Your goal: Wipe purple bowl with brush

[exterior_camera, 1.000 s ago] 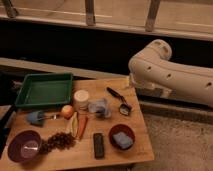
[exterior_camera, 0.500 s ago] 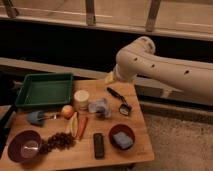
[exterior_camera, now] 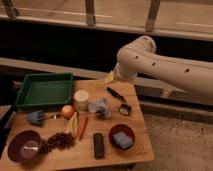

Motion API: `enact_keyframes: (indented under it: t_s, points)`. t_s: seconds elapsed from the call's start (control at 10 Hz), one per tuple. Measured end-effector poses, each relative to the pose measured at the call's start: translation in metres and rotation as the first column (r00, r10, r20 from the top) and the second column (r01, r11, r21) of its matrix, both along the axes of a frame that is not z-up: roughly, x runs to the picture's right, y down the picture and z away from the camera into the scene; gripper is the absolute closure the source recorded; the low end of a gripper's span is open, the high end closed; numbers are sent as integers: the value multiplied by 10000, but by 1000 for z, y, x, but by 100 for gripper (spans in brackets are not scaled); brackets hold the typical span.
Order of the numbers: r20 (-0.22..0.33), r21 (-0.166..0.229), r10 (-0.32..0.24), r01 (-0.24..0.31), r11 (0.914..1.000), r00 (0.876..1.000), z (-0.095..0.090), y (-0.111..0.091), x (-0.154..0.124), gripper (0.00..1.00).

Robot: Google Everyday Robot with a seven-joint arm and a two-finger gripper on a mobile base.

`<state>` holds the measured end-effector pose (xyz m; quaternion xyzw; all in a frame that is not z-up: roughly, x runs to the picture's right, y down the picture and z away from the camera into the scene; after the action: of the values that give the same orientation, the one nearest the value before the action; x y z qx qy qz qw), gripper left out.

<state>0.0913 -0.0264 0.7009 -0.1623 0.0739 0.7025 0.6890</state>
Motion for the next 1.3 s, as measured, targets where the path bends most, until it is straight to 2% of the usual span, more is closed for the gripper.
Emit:
enact_keyframes:
  t_s: [0.5,0.8,1.0,1.2,1.3]
  points:
    - [-400,-935,-207,169,9955,9990,42,31,14,20]
    - [-755,-1315,-231,131,9912,9969,81,44,32,20]
    - [-809,-1545,-185,58,9880,9966,103,49,42,20]
    - [-672,-1674,-336,219,9856,9972,122,50,34,20]
    - [-600,-1739,-382,273,9844,9975,126,50,27,20]
